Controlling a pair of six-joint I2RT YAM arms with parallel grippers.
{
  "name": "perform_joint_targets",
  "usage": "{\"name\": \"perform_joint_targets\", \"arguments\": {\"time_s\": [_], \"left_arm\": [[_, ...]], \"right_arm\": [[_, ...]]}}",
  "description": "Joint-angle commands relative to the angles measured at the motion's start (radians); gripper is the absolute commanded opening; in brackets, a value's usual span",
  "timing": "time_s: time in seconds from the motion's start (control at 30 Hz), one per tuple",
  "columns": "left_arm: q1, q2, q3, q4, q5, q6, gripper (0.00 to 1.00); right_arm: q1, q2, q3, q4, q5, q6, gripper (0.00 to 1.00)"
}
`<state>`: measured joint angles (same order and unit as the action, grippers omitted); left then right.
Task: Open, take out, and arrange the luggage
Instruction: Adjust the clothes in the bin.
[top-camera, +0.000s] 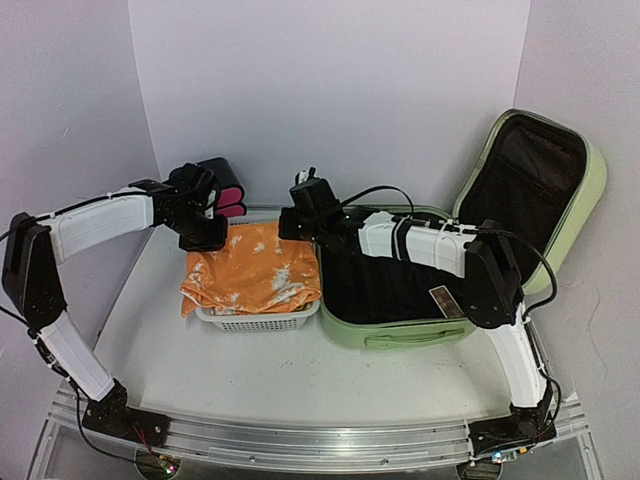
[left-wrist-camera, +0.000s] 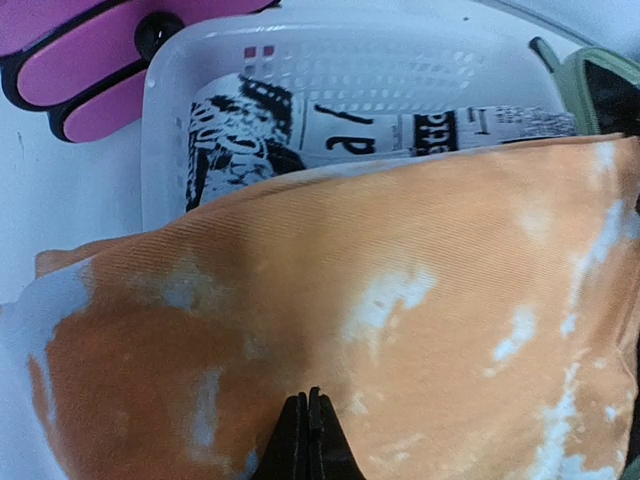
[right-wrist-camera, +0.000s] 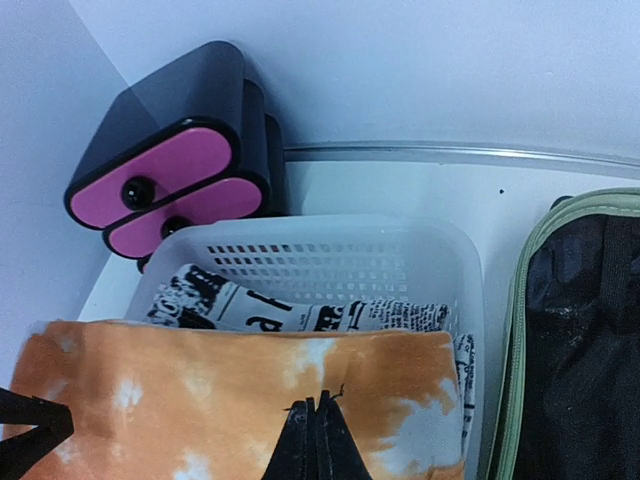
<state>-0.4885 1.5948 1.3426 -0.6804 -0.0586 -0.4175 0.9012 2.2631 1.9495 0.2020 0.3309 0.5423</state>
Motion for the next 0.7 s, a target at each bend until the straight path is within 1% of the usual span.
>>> {"name": "perform_joint_targets", "arguments": {"time_s": [0.0, 0.13, 0.27, 0.37, 0.5, 0.57, 0.67], "left_arm": [[0.028, 0.087, 0.045, 0.014, -0.044, -0.011, 0.00], [0.032, 0.169, 0.040, 0.044, -0.001, -0.023, 0.00], [0.030, 0.174, 0.032, 0.064, 0.038, -0.016, 0.00], [0.031, 0.116, 0.031, 0.065, 0.055, 0.009, 0.02], [0.031, -0.024, 0.017, 0.063, 0.134, 0.040, 0.05], [0.030, -0.092, 0.000, 0.064, 0.183, 0.045, 0.07], [0.030, -0.188, -0.049, 0.066, 0.239, 0.026, 0.11]], "right_arm": [[-0.027, 0.103, 0.054, -0.003, -0.017, 0.029, 0.00], [-0.039, 0.169, 0.060, -0.003, -0.069, 0.073, 0.00], [-0.043, 0.166, 0.074, -0.006, -0.095, 0.073, 0.00], [-0.043, 0.091, 0.059, -0.006, -0.081, 0.030, 0.00], [-0.042, -0.057, -0.008, -0.006, -0.096, -0.045, 0.00], [-0.042, -0.143, -0.077, 0.001, -0.112, -0.078, 0.00], [-0.044, -0.281, -0.205, 0.017, -0.096, -0.112, 0.00]]}}
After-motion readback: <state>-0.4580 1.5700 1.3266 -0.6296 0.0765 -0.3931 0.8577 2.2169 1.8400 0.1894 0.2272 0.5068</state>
